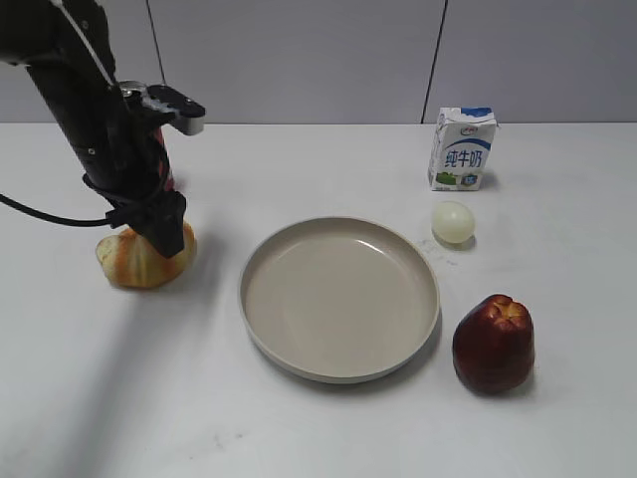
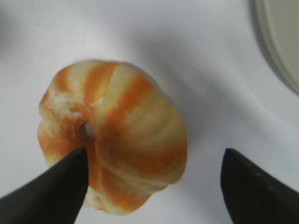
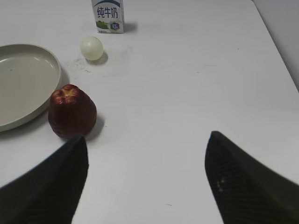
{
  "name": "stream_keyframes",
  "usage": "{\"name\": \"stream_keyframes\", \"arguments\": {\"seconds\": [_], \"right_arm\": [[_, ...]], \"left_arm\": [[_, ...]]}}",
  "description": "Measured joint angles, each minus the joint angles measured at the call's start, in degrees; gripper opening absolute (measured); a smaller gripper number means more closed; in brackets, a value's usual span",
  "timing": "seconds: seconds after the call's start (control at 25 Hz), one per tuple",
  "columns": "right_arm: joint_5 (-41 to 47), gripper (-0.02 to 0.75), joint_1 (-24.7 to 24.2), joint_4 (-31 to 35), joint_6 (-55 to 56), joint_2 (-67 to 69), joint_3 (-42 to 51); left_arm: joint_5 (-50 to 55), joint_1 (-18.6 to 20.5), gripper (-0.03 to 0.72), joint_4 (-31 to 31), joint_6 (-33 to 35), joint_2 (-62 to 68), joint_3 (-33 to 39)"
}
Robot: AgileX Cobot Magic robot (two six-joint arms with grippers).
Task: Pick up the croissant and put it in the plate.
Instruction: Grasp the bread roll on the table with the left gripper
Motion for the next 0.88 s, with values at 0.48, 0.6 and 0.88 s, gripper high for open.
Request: {"name": "stream_keyframes", "arguments": {"seconds": [0.48, 0.6, 0.88], "right_arm": [[0.0, 0.588, 0.0, 0.0, 0.0, 0.0, 0.0], [0.0, 0.588, 0.0, 0.0, 0.0, 0.0, 0.0], [0.0, 0.588, 0.0, 0.0, 0.0, 0.0, 0.0]], "left_arm": [[-0.3, 0.0, 0.589, 2.1, 0.0, 6.9, -1.1], [-0.3, 0.0, 0.501, 2.2, 0.0, 7.3, -1.4], [0.2, 0.2, 0.25, 2.3, 0.1, 6.8, -1.6]]}}
